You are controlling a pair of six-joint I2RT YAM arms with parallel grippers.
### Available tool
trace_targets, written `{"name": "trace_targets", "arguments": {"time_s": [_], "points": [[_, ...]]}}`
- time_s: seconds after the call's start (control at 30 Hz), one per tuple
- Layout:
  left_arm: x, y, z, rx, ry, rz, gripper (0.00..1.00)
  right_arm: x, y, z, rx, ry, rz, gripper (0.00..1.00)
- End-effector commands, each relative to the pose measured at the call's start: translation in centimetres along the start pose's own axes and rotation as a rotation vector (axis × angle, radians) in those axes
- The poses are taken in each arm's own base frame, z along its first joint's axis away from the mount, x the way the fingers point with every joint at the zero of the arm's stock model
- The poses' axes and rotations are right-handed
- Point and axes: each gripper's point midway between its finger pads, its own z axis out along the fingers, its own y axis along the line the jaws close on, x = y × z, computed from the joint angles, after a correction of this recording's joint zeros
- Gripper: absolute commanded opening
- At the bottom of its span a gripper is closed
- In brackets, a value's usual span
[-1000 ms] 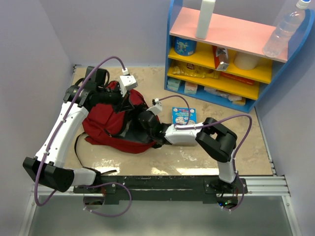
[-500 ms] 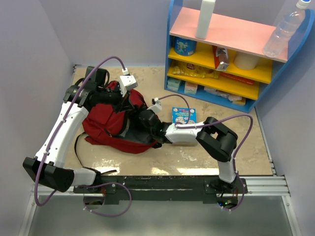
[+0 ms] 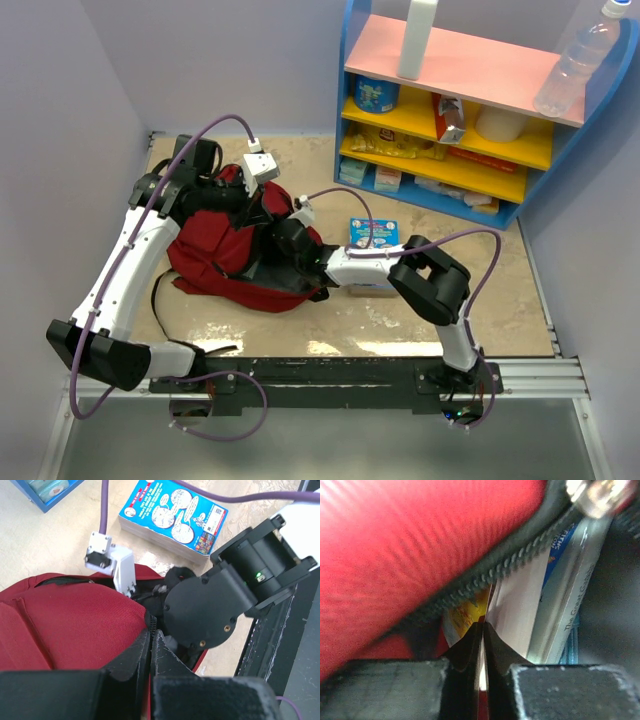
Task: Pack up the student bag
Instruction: Place the book in the student bag, then pick up the book from the center of the board.
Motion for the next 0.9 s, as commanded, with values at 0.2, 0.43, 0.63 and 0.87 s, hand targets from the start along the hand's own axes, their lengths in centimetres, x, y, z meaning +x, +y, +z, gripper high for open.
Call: {"name": "trace_targets", "arguments": {"time_s": [0.2,0.43,0.63,0.87], "points": [[-3.1,-1.1,-1.2,0.022,-0.098,0.07,0.0,-2.5,2.2,-3.2,-0.033,0.022,-0.093,0.75],[-2.8,-1.2,-0.9,0.032,-0.102,0.065,0.0,-9.4,1.0,-10.8,0.023,-0.076,-0.242,0.99],[-2.2,-1.2,-0.4,0.038,-0.097,0.055,0.0,-13.7,-5.8,-17.3,0.235,-0.142,-0.327,0.99],[-2.1,-1.2,-0.2,0.042,-0.102,0.055,0.0,-19.2,-12.2,-23.9,0.46,-0.272,-0.346,0.99]]}}
